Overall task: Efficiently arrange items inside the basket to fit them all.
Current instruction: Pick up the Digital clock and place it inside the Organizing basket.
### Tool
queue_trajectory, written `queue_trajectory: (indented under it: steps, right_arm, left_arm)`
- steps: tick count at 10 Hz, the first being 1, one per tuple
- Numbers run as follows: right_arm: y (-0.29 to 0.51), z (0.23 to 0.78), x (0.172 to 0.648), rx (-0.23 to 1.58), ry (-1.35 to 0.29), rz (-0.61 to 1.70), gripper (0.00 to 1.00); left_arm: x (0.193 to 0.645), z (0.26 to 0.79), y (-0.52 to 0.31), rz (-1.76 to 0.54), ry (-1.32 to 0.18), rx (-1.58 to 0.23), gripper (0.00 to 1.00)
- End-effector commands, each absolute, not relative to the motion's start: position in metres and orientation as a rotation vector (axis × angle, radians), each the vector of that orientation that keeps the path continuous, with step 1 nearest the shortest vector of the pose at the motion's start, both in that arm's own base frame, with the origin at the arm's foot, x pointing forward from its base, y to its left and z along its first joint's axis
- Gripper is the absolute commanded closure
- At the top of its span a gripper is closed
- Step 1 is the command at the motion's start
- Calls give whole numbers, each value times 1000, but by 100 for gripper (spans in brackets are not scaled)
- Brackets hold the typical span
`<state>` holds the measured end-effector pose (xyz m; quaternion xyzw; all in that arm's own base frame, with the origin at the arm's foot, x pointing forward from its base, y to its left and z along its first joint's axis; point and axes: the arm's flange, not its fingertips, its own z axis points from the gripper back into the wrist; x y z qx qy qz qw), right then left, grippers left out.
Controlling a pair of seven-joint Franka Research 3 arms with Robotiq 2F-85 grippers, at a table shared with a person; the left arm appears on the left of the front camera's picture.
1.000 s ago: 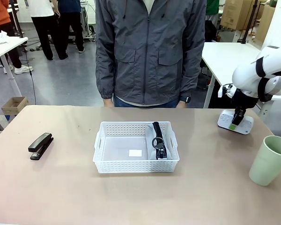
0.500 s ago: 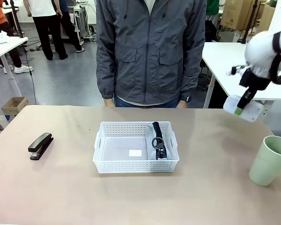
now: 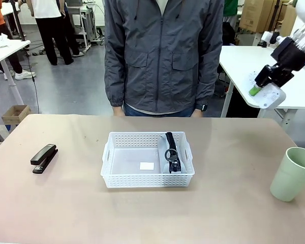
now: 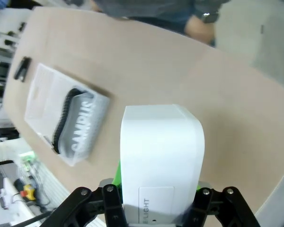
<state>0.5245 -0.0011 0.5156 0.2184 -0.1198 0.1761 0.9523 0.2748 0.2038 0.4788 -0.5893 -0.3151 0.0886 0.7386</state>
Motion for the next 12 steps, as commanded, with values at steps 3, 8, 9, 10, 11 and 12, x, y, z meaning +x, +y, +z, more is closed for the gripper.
queue_trajectory:
  steps: [3, 8, 9, 10, 11, 12]
  right_arm:
    - [6, 509, 515, 508, -216, 351, 100]
    - [23, 493, 504, 643, -318, 477, 48]
    - [42, 500, 492, 615, -349, 503, 48]
    - [65, 506, 480, 595, -341, 516, 48]
    - [95, 509, 466, 564, -334, 518, 66]
    - [122, 511, 455, 583, -324, 504, 66]
  left_arm:
    - [276, 481, 203, 182, -712, -1303, 0]
    - [276, 481, 203, 182, -712, -1303, 0]
    - [276, 481, 203, 182, -712, -1303, 0]
    - [276, 481, 203, 182, -712, -1303, 0]
    - [276, 481, 203, 182, -712, -1303, 0]
    - [276, 481, 203, 182, -712, -1303, 0]
